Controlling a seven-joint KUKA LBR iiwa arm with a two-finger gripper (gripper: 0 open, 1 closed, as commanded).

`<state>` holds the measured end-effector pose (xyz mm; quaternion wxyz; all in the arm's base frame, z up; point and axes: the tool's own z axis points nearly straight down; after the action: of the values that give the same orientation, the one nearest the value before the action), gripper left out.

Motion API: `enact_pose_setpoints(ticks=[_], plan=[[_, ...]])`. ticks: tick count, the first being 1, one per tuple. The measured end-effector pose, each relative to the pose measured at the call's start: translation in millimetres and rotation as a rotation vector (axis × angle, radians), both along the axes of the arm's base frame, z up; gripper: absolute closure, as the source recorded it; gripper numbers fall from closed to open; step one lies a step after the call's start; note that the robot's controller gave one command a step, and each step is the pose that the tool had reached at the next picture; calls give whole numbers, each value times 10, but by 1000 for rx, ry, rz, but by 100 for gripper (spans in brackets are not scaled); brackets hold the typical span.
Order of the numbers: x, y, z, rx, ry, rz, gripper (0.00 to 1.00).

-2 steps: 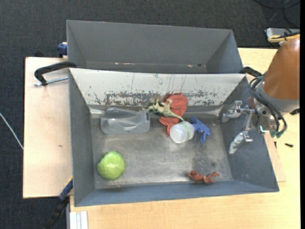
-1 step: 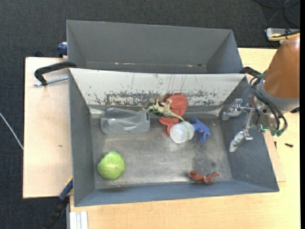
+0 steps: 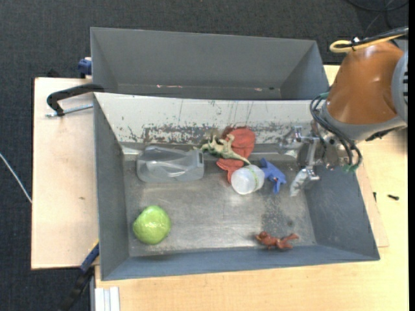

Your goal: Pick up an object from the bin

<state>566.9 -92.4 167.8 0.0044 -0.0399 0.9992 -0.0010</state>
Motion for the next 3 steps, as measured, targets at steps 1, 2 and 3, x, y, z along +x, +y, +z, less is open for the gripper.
enact_pose_setpoints(ticks=[1,2,3], plan=[[177,101,31,5,3,-112,0],[196,229,-91,5,6,-336,0],[264,315,-416,3,6,-46,0]])
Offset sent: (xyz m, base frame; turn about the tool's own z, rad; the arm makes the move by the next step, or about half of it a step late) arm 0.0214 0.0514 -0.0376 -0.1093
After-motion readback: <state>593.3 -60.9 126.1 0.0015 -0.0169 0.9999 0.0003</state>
